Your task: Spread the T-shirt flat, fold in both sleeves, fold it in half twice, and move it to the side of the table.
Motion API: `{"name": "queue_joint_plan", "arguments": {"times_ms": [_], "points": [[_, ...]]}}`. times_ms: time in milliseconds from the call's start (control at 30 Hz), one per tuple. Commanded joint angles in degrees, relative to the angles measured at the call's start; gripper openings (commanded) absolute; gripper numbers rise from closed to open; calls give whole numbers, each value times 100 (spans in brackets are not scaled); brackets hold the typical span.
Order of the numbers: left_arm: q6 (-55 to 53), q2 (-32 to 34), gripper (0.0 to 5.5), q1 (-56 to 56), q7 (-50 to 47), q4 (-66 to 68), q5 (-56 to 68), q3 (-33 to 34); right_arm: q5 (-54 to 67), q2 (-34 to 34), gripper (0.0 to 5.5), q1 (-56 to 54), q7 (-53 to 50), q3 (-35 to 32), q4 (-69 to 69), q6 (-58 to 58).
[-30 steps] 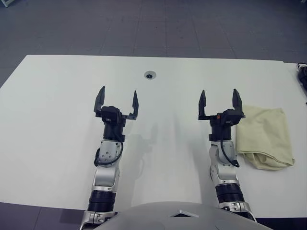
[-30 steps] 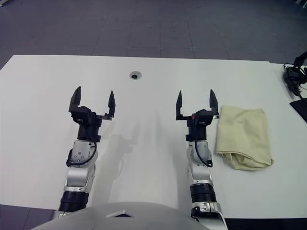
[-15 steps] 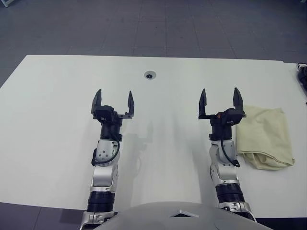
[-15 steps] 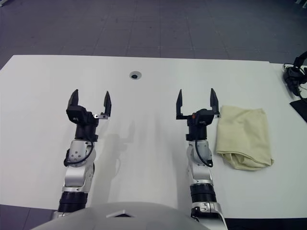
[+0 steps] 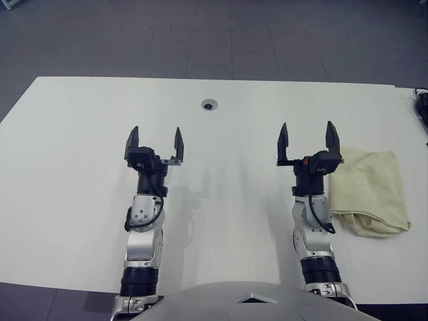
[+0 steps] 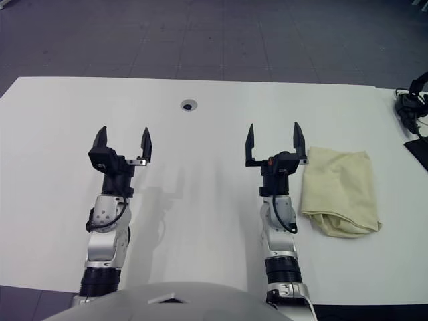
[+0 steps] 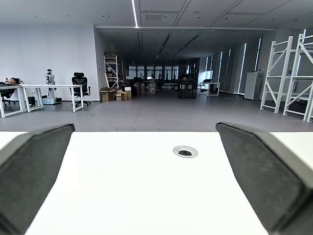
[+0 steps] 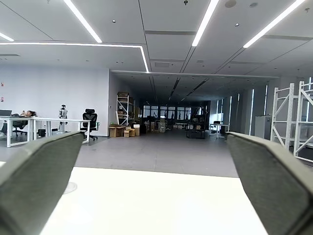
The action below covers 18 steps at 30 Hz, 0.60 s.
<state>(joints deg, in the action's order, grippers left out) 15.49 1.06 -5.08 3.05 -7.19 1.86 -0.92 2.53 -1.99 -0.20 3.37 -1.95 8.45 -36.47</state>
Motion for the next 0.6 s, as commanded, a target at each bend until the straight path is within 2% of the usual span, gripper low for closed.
{"name": "queue_joint_plan", "arguments": {"times_ms": [33,67,133,233,300,400,433,467,533,567,600], "points": [[23,23,500,-6,28,17,-75,-42,-18,-2,470,47,36,7,-42,-81],[17,26,478,-6,18,19,-88,-41,-27,14,489,40,4,-17,-38,-60],[11,41,502,-18,31,-12,-96,-54,10,13,509,44,38,-6,-67,-15],[60,52,463,-56,33,-39,-158,-88,15,7,470,65,97,36,-92,-41],[88,58,485,-68,0,-37,-221,-97,20,8,494,48,122,51,-73,-29],[111,55,453,-51,-16,-36,-278,-105,12,30,461,68,122,62,-89,-23],[123,52,471,-41,-25,-28,-302,-104,27,20,479,61,157,76,-81,-30],[142,51,437,-29,-20,-8,-313,-107,44,7,445,52,198,93,-62,-59],[176,51,418,-8,-11,49,-327,-115,36,18,427,36,185,76,-1,-161],[186,50,398,0,-12,66,-335,-116,3,32,446,27,139,52,15,-163],[190,51,418,4,-13,68,-341,-117,29,20,455,10,182,69,28,-139]]}}
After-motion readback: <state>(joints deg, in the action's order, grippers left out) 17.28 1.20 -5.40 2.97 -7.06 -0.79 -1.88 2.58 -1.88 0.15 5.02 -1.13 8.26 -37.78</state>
